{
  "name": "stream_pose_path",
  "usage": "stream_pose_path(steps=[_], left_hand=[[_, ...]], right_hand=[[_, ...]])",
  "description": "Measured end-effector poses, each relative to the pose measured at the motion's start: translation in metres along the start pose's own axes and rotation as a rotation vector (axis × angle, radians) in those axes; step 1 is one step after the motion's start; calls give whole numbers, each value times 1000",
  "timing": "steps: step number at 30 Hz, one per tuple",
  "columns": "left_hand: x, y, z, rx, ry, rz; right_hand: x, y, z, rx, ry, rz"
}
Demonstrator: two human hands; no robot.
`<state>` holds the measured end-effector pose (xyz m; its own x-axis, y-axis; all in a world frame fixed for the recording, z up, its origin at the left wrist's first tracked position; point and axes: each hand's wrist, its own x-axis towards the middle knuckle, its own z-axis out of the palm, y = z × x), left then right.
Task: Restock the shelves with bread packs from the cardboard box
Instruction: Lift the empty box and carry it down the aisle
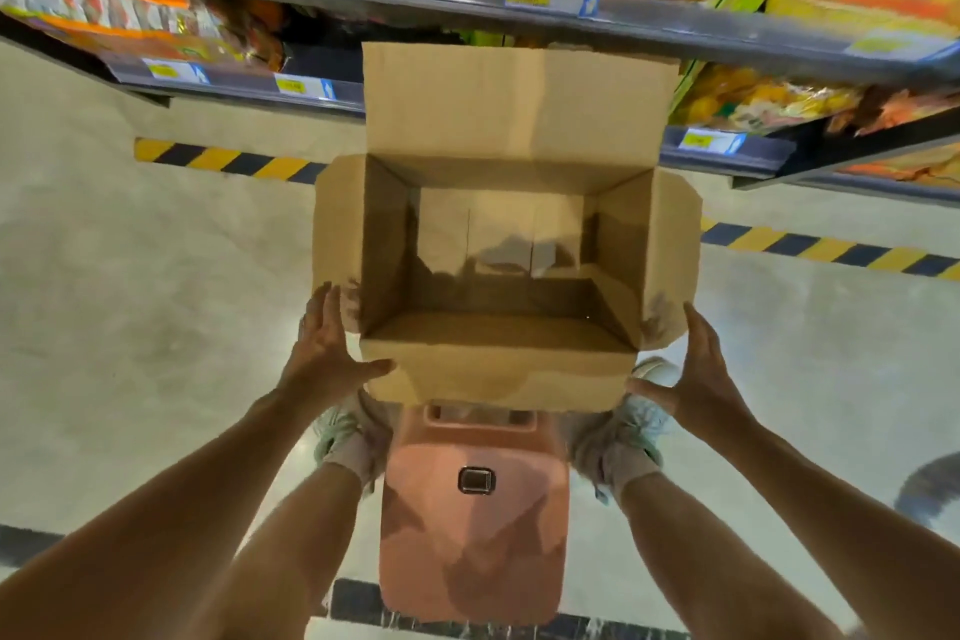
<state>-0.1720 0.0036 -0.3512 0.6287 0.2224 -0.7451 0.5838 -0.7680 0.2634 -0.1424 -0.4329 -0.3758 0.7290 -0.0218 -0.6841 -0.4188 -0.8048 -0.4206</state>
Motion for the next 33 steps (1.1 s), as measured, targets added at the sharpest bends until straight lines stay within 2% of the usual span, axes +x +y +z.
stream_pose_path(steps=[2,6,11,14,20,23,28,33], left_hand=[[24,2,6,-47,21,19],[68,-12,27,-176,10,60],[78,-34,50,-292,-88,155],[80,-32,55,-282,-72,121],[70,-24,48,-292,-40,92],[59,-14,32,-235,-98,77],[25,12,13,-206,-140,149],[-20,44,-9,-201,-184,207]], right_hand=[[20,2,7,71,-4,-6],[54,-5,30,399,-90,-21],[65,5,60,440,-106,-56],[66,6,60,421,-131,-120],[55,2,50,392,-94,-116],[36,-2,39,404,-75,-68],[-14,6,17,416,-53,7],[-68,7,-21,525,-36,-6]])
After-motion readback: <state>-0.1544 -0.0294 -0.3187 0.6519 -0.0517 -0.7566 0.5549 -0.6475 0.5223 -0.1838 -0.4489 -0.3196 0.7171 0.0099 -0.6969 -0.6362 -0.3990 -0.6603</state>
